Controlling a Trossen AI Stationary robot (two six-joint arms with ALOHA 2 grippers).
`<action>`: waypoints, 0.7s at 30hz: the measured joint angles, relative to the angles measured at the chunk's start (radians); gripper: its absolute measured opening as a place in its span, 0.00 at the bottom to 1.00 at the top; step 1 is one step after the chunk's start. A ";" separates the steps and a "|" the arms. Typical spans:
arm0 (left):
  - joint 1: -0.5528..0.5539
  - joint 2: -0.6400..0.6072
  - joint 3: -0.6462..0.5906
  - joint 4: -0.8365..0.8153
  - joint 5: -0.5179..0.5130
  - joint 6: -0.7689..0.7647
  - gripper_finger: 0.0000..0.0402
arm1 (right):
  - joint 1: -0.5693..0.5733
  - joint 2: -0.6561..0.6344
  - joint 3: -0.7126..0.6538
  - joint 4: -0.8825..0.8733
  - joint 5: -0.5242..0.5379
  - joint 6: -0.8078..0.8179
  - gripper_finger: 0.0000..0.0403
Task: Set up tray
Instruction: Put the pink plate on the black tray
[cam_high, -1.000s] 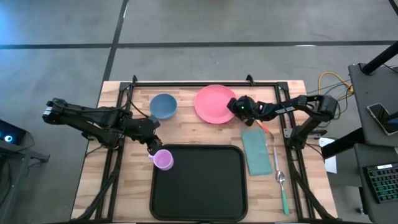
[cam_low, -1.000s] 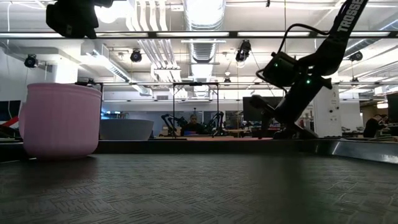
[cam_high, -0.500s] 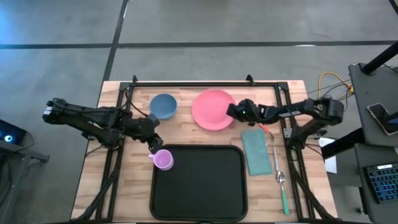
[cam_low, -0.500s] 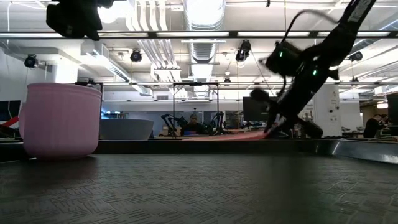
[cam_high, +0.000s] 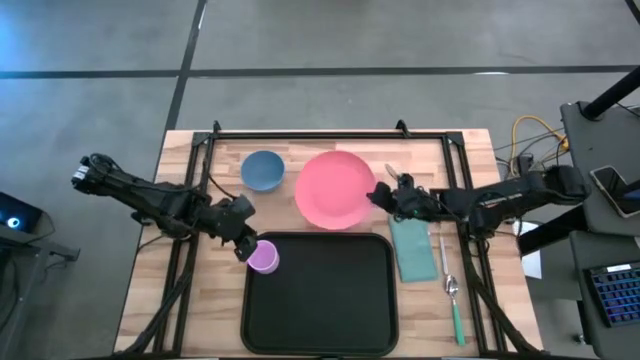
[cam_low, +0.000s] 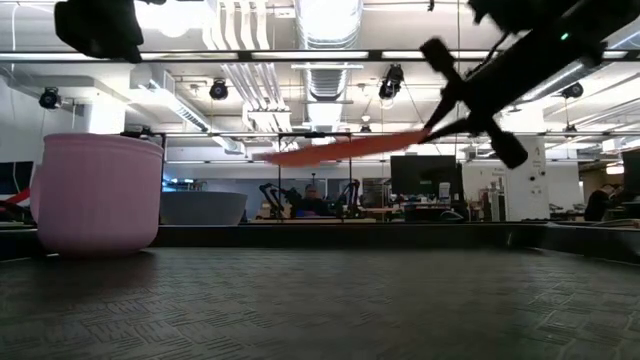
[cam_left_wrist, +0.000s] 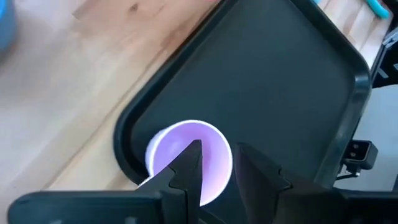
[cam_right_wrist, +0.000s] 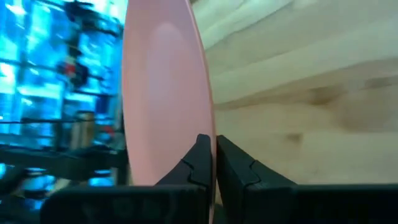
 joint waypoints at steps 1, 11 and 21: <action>-0.016 0.000 -0.009 0.009 -0.011 -0.013 0.19 | 0.027 -0.012 0.000 -0.001 0.017 0.013 0.02; -0.153 0.000 -0.067 0.119 -0.110 -0.103 0.19 | 0.280 0.024 0.001 0.004 -0.179 0.141 0.02; -0.185 0.003 -0.064 0.153 -0.169 -0.107 0.19 | 0.405 0.270 0.047 0.046 -0.333 0.290 0.02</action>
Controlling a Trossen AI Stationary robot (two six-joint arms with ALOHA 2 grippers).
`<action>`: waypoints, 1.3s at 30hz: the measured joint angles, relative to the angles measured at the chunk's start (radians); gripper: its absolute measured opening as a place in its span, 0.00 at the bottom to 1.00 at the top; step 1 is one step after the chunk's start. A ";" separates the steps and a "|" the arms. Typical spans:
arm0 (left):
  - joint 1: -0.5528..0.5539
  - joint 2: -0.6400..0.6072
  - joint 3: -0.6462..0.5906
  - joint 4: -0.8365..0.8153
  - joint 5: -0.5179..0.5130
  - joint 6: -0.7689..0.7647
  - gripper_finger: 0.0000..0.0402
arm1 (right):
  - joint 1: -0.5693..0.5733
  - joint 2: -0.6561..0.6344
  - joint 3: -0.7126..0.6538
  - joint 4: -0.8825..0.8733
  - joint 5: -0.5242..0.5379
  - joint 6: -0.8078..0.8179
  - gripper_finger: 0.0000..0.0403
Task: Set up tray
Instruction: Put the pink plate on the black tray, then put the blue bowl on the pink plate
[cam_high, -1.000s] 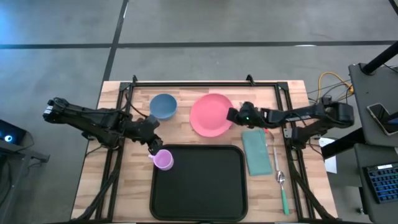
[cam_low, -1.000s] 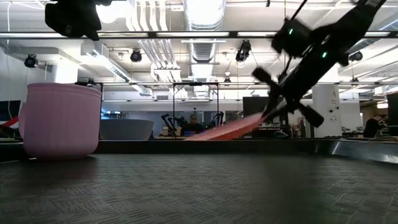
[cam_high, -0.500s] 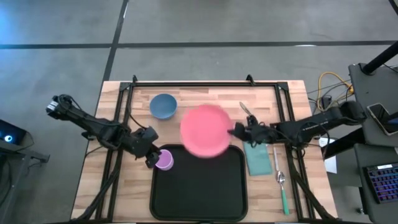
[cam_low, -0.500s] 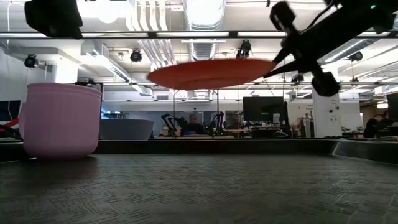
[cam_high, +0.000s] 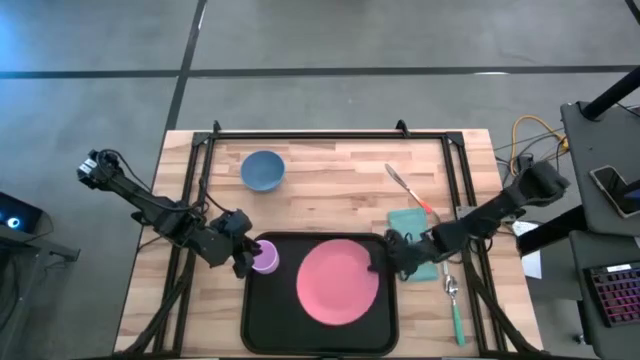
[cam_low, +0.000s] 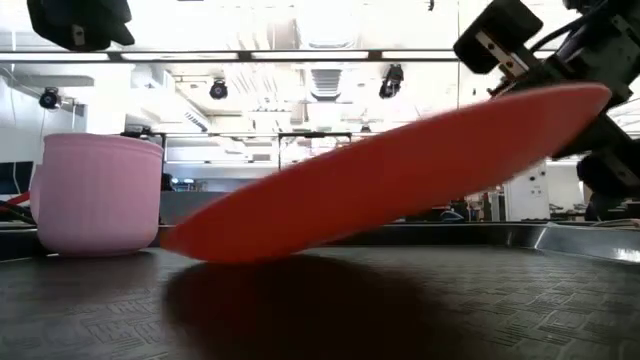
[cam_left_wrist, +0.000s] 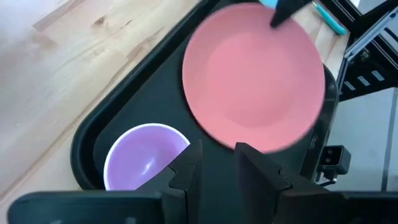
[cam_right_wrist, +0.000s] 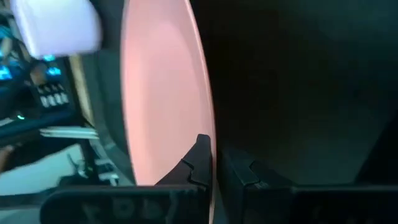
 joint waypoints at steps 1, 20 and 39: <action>0.000 0.002 0.000 0.000 0.000 0.000 0.19 | 0.000 0.032 0.014 0.032 -0.015 -0.003 0.02; -0.001 0.009 0.005 0.025 0.001 0.001 0.19 | -0.012 0.291 0.387 -0.472 -0.043 -0.155 0.11; -0.001 0.009 0.005 0.026 -0.098 0.005 0.19 | -0.089 0.329 0.632 -0.783 0.005 -0.589 0.42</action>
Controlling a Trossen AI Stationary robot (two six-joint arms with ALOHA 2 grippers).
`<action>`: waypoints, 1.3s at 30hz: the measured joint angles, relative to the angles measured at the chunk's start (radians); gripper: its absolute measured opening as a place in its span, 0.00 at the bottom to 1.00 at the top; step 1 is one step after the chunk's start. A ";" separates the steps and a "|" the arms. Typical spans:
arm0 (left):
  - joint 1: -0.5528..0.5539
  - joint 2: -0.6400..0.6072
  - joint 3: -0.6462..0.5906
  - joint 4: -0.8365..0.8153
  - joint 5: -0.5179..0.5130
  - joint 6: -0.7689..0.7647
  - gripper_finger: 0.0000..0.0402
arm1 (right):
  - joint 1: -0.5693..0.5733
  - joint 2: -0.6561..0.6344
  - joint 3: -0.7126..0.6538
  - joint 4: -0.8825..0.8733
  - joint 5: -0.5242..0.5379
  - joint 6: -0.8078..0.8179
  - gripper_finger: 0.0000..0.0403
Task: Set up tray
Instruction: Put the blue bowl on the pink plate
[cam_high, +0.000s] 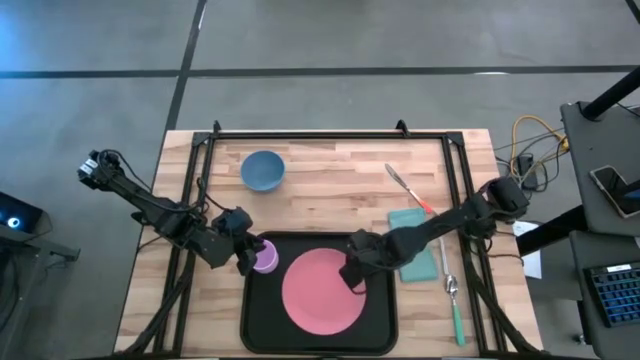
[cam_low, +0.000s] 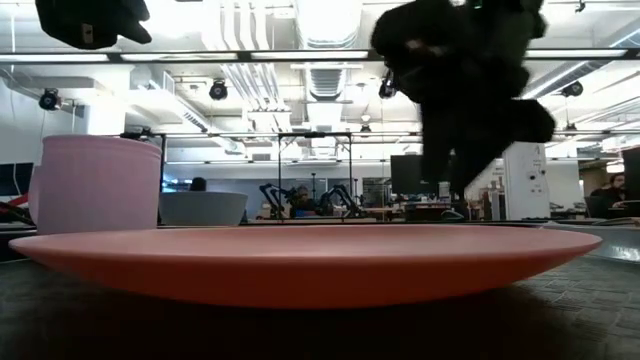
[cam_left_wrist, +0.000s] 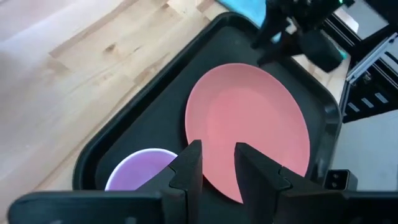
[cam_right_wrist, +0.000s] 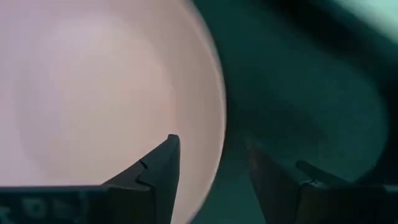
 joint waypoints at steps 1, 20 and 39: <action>0.000 -0.001 0.000 0.000 0.000 0.000 0.19 | -0.003 -0.012 0.000 -0.007 0.021 -0.004 0.42; 0.122 -0.006 0.083 -0.039 -0.007 0.330 0.19 | -0.156 -0.153 0.000 0.011 -0.053 -0.381 0.39; 0.516 -0.006 -0.019 -0.079 0.061 0.941 0.54 | -0.169 -0.252 0.000 -0.157 0.034 -0.363 0.40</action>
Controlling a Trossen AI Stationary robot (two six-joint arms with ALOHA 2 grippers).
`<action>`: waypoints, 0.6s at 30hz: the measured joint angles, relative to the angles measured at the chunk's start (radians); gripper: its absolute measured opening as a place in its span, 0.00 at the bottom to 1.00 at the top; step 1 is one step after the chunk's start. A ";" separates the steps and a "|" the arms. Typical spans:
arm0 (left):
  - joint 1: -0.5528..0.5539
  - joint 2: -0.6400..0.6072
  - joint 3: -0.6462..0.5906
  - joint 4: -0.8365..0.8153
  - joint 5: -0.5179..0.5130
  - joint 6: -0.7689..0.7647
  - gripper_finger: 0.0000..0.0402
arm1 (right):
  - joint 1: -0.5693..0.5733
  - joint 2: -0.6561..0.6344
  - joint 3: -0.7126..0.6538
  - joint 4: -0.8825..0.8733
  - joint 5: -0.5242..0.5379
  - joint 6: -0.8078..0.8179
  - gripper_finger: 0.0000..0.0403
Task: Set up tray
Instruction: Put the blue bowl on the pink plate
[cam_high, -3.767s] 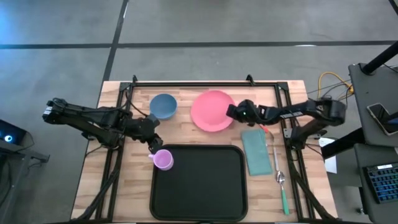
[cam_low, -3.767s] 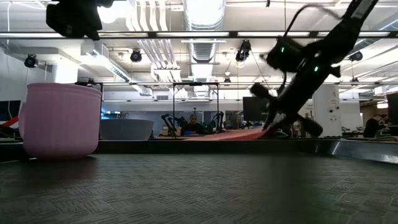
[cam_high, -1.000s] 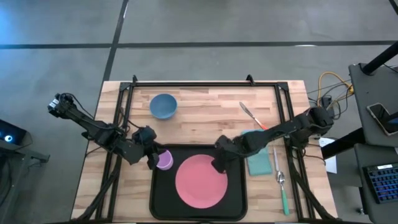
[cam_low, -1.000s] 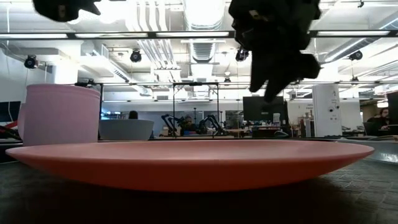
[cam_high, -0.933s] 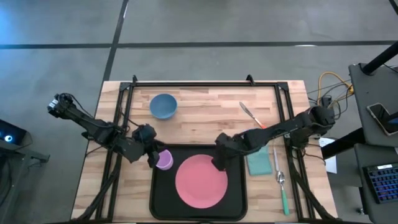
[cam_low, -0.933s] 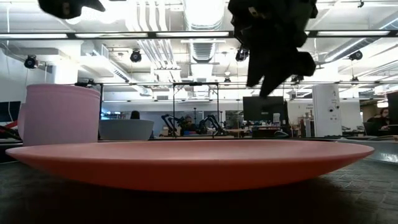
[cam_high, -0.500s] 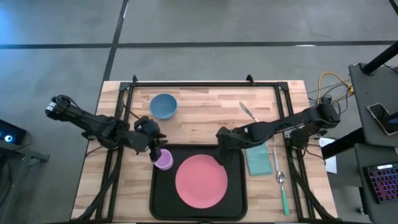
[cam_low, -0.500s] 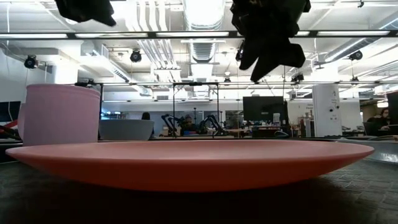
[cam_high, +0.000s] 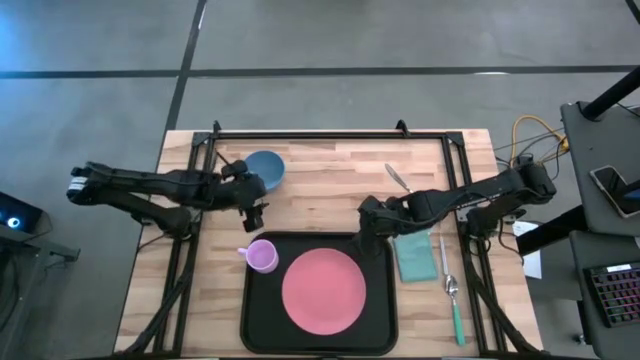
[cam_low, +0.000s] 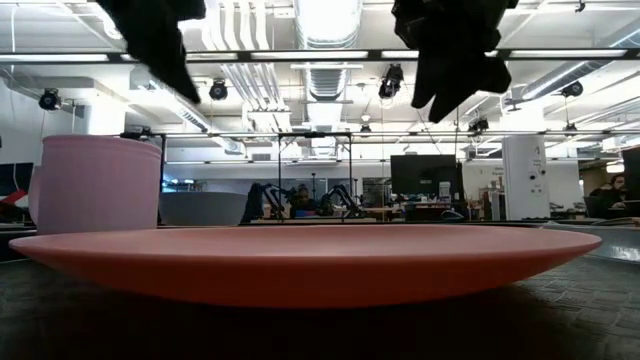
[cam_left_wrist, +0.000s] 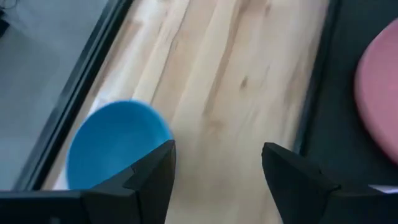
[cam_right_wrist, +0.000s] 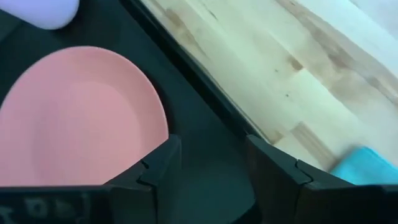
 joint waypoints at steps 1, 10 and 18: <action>0.023 0.000 -0.021 0.008 0.018 0.032 0.54 | 0.000 -0.003 0.000 -0.004 0.010 0.000 0.40; 0.103 0.000 -0.177 0.151 0.046 0.139 0.54 | 0.000 -0.006 -0.011 -0.022 0.081 -0.013 0.42; 0.126 0.034 -0.240 0.194 0.053 0.159 0.54 | -0.010 -0.006 -0.069 -0.025 0.097 -0.003 0.42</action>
